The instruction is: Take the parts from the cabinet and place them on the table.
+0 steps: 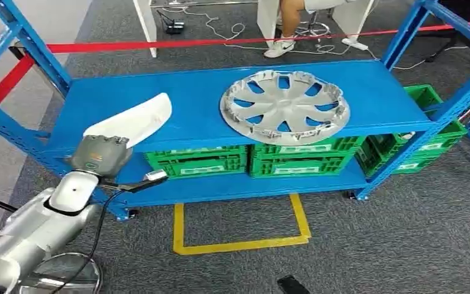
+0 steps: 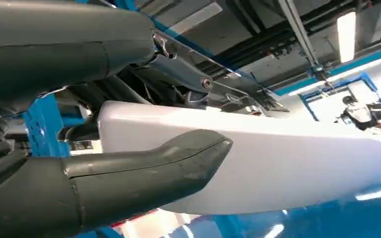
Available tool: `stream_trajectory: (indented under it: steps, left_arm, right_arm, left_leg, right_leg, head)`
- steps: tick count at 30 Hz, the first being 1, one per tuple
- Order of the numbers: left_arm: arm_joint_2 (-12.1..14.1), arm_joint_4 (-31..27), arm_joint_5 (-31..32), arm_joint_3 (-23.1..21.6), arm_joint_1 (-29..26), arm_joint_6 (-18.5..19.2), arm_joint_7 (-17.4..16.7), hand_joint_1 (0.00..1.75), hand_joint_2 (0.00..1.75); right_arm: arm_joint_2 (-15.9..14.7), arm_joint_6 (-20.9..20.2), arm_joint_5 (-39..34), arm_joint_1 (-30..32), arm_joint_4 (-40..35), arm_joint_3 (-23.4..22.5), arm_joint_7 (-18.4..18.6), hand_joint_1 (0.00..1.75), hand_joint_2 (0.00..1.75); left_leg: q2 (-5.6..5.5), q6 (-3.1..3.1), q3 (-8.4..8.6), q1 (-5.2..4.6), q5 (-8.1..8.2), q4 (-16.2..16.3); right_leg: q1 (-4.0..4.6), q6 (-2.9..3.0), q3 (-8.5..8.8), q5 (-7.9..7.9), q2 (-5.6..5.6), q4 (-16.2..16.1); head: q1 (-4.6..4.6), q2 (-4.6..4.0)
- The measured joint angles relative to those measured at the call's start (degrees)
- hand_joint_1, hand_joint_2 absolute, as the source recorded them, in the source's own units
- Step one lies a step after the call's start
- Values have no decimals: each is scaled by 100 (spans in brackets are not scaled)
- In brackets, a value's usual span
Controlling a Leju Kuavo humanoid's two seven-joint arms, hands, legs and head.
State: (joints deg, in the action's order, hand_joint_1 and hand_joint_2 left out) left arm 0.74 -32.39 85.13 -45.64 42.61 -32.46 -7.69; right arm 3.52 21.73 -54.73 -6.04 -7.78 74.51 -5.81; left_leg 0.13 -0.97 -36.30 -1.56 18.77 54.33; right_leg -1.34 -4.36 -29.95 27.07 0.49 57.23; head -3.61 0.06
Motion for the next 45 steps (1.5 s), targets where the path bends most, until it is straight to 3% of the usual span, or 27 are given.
stream_trajectory:
  steps: [3,5,7,9,11,13,14,15,16,18,19,20,22,24,25,27,28,29,30,33,34,36,38,39,41,43,45]
  left_arm:
    - [13,0,0,-7,-8,2,0,175,175]
    - [15,0,0,-7,-4,4,2,175,175]
    - [11,0,0,-24,-6,4,2,175,175]
    - [4,0,0,-61,-21,9,2,175,175]
    - [7,0,0,-87,-17,11,0,175,175]
    - [-7,0,0,-103,8,11,0,175,175]
    - [-7,-4,0,-101,25,11,0,175,175]
    - [-11,-9,0,-101,65,11,0,175,175]
    - [-13,-9,0,-107,85,11,-4,175,175]
    - [-20,-6,0,-118,53,18,-4,175,175]
    - [-17,-6,0,-127,52,24,-4,175,175]
    - [-24,-6,0,-131,55,26,-4,175,175]
    - [-35,-6,0,-138,49,28,-4,175,175]
    - [-39,-4,0,-144,32,44,-4,175,175]
    - [-44,-4,0,-149,25,46,-4,175,175]
    - [-42,5,0,-153,25,48,-4,175,175]
    - [-37,5,0,-153,27,48,-4,175,175]
    - [-33,5,0,-151,28,48,-11,175,175]
    - [-22,5,0,-149,27,48,-22,175,175]
    - [-17,11,0,-164,30,48,-37,175,175]
    - [-11,18,0,-170,25,50,-37,175,175]
    - [-13,20,0,-177,38,50,-39,175,175]
    - [-13,20,0,-190,27,52,-39,175,175]
    - [-15,20,0,-201,16,52,-37,175,175]
    - [-20,20,0,-205,3,63,-20,175,175]
    - [-35,20,0,-199,11,66,-15,175,175]
    - [-46,20,0,-179,45,66,-9,175,175]
  right_arm:
    - [7,-2,-7,20,-2,2,2,0,0]
    - [0,0,-9,3,2,13,11,0,0]
    - [-2,0,-6,2,4,35,11,0,0]
    - [-7,0,-2,0,7,46,11,0,0]
    - [-9,2,-2,-1,11,57,11,0,0]
    - [-7,4,0,-9,11,77,11,0,0]
    - [7,4,2,-6,7,81,9,0,0]
    - [9,4,4,2,7,83,4,0,0]
    - [11,4,9,-2,7,85,2,0,0]
    - [11,-2,7,12,9,87,4,0,0]
    - [11,2,7,11,9,87,7,0,0]
    - [11,2,4,24,9,90,15,0,0]
    - [9,2,4,16,9,94,22,0,0]
    - [2,9,2,5,11,94,50,0,0]
    - [-2,11,-2,6,13,94,63,0,0]
    - [-4,13,-4,1,17,96,72,0,0]
    - [-4,13,-9,-9,17,96,74,0,0]
    - [9,11,-11,-26,15,96,74,0,0]
    - [9,13,-13,-33,15,98,70,0,0]
    - [11,11,-28,-19,15,98,72,0,0]
    - [15,11,-28,-15,15,98,72,0,0]
    - [9,11,-31,-29,20,101,76,0,0]
    - [7,13,-37,-30,20,101,70,0,0]
    - [0,13,-46,-29,22,101,66,0,0]
    - [-2,15,-48,-35,24,101,59,0,0]
    - [-4,17,-52,-41,24,101,57,0,0]
    - [-2,17,-52,-44,24,101,52,0,0]
  left_leg:
    - [-13,26,-97,-9,-80,3]
    - [-20,133,-307,32,477,494]
    - [-18,182,-620,64,1085,1521]
    - [-20,157,-706,70,1266,2077]
    - [-23,54,-367,42,975,1738]
    - [-25,-152,343,-67,761,768]
    - [-23,-223,799,-154,846,246]
    - [-15,-255,945,-177,928,-94]
    - [-18,-193,892,-187,857,-85]
    - [-19,-227,813,-218,676,-174]
    - [7,-214,794,-174,591,-240]
    - [5,-252,718,-167,531,-238]
    - [5,-275,577,-163,416,-216]
    - [8,-268,417,-161,287,-204]
    - [8,-255,321,-152,213,-196]
    - [6,-205,121,-117,96,-151]
    - [0,-175,37,-102,44,-99]
    - [-20,-141,-38,-115,3,-64]
    - [-9,-136,-77,-136,-34,-16]
    - [-18,-115,-150,-136,-191,-14]
    - [-36,-79,-206,-120,-127,17]
    - [-36,62,-406,-54,534,598]
    - [-35,123,-686,14,1139,1638]
    - [-35,135,-727,36,1202,1947]
    - [-35,121,-524,52,916,1921]
    - [-37,21,91,45,620,1178]
    - [-32,-78,893,-22,914,86]
  right_leg:
    - [-29,89,-137,-82,-13,67]
    - [-17,226,-271,-173,-13,72]
    - [14,285,-385,-260,-14,75]
    - [54,306,-505,-352,-15,78]
    - [105,333,-648,-472,-2,74]
    - [122,354,-755,-603,12,52]
    - [133,326,-797,-648,15,37]
    - [130,308,-829,-722,5,28]
    - [110,286,-854,-812,-6,-16]
    - [84,230,-895,-956,-20,-99]
    - [94,227,-957,-806,-10,-51]
    - [105,201,-1071,-484,-8,152]
    - [96,164,-1281,190,-15,1050]
    - [100,114,-1381,373,-15,1787]
    - [95,89,-1268,186,-18,1811]
    - [90,45,-783,-219,-19,1294]
    - [71,10,-418,-238,-19,828]
    - [54,-47,-105,58,-8,316]
    - [73,41,169,168,24,-97]
    - [89,145,29,65,0,37]
    - [55,196,-27,13,-17,26]
    - [68,334,-184,-102,-17,40]
    - [77,351,-353,-232,-20,49]
    - [79,351,-430,-291,-24,51]
    - [83,347,-603,-421,-30,50]
    - [100,350,-757,-562,-16,49]
    - [109,297,-835,-674,-6,49]
  head:
    - [41,-2]
    - [81,-4]
    - [90,-4]
    - [90,-4]
    - [87,-4]
    - [83,-2]
    - [83,-2]
    - [109,-4]
    - [85,-4]
    - [105,-2]
    - [127,-4]
    - [103,-4]
    - [72,-4]
    - [65,-4]
    - [72,-4]
    - [72,-4]
    - [65,-4]
    - [46,-4]
    - [41,-2]
    - [72,-4]
    - [68,-4]
    - [129,-4]
    - [133,-4]
    - [127,-4]
    - [133,-4]
    - [129,-4]
    - [131,-4]
